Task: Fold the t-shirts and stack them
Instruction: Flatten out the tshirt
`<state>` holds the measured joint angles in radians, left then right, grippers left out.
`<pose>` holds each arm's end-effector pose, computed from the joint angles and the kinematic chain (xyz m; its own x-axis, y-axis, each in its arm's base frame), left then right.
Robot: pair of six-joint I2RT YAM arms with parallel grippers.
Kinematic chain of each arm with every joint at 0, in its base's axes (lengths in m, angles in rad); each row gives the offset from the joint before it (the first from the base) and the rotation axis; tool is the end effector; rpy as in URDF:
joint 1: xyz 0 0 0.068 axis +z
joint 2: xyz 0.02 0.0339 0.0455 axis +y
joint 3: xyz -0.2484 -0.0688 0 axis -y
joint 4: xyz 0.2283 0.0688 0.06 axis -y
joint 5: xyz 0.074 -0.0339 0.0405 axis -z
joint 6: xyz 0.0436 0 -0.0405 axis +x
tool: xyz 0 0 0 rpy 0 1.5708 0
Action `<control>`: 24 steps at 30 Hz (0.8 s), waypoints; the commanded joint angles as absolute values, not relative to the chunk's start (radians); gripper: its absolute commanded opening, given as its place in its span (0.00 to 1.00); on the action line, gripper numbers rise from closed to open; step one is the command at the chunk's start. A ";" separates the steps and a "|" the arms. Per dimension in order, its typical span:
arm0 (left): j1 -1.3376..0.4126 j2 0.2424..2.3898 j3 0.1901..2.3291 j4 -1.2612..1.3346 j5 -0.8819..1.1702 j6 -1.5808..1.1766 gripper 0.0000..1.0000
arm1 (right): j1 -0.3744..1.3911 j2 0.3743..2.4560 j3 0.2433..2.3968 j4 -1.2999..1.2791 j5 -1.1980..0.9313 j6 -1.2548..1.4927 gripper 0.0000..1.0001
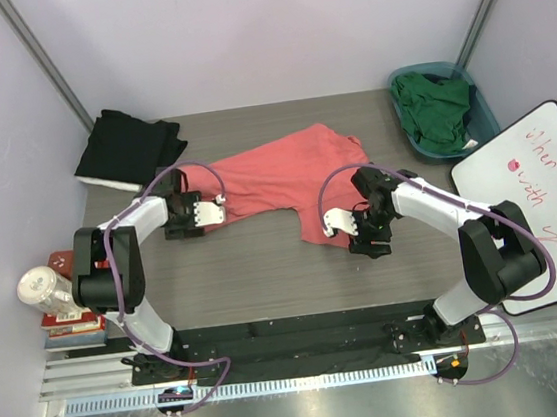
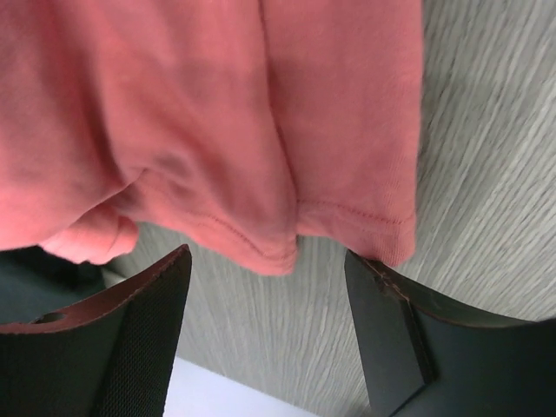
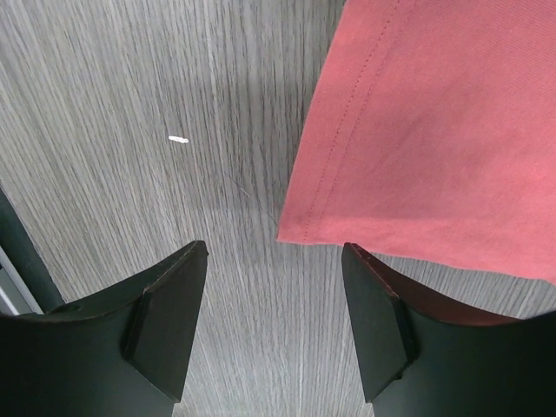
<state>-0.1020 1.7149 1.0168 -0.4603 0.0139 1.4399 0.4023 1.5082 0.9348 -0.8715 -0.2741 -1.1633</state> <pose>0.3146 -0.0328 0.1508 -0.0125 0.9978 -0.0649 0.9176 0.0373 0.3957 0.2193 0.1061 0.1729 0.0130 -0.9550 -0.2963 -0.9999 -0.0108 -0.0089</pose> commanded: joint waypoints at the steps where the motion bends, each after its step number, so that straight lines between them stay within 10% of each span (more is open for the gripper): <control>1: -0.094 1.730 1.034 -0.459 0.054 1.442 0.71 | 0.408 1.493 0.963 -0.871 -0.265 -1.138 0.68; 14: -0.071 1.812 1.028 -0.420 0.037 1.453 0.61 | 0.408 1.493 0.994 -0.887 -0.267 -1.117 0.67; 24: -0.071 1.842 1.066 -0.525 0.077 1.413 0.00 | 0.407 1.497 0.989 -0.916 -0.258 -1.138 0.68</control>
